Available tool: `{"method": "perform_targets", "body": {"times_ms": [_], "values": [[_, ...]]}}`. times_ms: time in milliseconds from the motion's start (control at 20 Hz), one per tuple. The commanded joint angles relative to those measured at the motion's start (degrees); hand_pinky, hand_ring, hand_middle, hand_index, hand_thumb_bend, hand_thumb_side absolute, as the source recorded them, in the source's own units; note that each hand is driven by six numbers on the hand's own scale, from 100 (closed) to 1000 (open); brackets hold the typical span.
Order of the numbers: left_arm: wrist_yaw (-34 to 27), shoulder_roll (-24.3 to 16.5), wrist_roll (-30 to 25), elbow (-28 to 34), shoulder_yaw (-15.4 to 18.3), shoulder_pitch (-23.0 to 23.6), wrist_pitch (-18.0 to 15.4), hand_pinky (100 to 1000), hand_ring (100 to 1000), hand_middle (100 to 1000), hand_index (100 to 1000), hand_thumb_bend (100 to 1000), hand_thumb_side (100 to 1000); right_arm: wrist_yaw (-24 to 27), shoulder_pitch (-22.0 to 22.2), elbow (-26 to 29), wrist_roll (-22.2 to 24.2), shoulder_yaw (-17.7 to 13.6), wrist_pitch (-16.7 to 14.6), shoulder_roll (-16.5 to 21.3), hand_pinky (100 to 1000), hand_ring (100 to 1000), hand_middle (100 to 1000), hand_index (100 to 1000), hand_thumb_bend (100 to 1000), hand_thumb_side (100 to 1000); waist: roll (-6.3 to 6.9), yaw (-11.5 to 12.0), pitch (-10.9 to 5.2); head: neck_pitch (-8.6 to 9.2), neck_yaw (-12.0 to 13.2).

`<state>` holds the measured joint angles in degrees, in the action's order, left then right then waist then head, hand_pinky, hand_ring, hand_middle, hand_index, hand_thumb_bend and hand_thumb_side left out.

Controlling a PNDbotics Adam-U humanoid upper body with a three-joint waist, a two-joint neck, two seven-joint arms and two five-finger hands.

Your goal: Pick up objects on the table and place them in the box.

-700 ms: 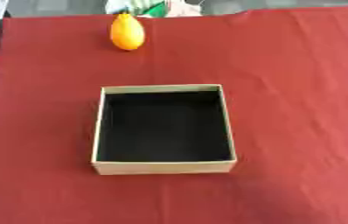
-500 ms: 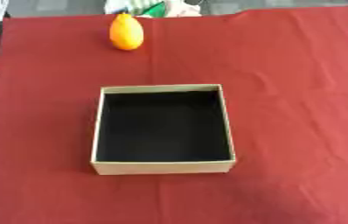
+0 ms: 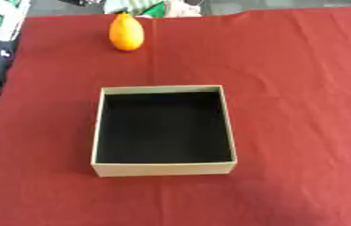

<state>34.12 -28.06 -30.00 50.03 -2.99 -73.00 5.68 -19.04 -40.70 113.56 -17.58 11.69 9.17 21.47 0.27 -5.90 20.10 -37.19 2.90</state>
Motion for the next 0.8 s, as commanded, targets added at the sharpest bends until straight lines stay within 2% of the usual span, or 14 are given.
{"method": "perform_targets", "body": {"times_ms": [50, 450, 500, 600, 800], "values": [[4.56, 0.18, -0.87, -1.27, -0.26, -2.14, -0.47, 620, 829, 811, 878, 412, 373, 0.11, -0.93, 1.03, 0.28, -0.08, -0.08, 0.40, 914, 856, 816, 922, 100, 808, 0.00, -0.05, -1.69, 0.51, 0.23], [11.63, 1.64, -3.20, -3.92, -0.28, -2.73, -1.64, 630, 845, 825, 875, 390, 328, 0.25, -1.09, 1.03, 0.39, 0.08, -0.12, 0.31, 914, 854, 814, 922, 100, 811, -0.03, -0.09, -1.48, 1.47, 0.09], [12.07, 1.74, -3.85, -4.21, -0.26, -2.76, -1.79, 635, 851, 826, 878, 437, 289, 0.28, -1.10, 1.03, 0.40, 0.11, -0.12, 0.28, 914, 853, 814, 921, 100, 814, -0.05, -0.08, -1.47, 1.49, 0.07], [12.73, 1.88, -5.48, -4.79, -0.19, -2.79, -2.11, 642, 856, 831, 879, 467, 370, 0.30, -1.15, 1.03, 0.41, 0.13, -0.15, 0.22, 914, 852, 812, 921, 100, 810, -0.07, -0.07, -1.47, 1.56, 0.08], [15.65, 2.15, -6.67, -5.68, -0.01, -2.84, -2.21, 629, 845, 823, 871, 481, 363, 0.41, -1.21, 1.03, 0.38, 0.18, -0.23, 0.10, 914, 851, 811, 921, 100, 811, -0.07, -0.18, -1.47, 1.83, 0.03]]}}
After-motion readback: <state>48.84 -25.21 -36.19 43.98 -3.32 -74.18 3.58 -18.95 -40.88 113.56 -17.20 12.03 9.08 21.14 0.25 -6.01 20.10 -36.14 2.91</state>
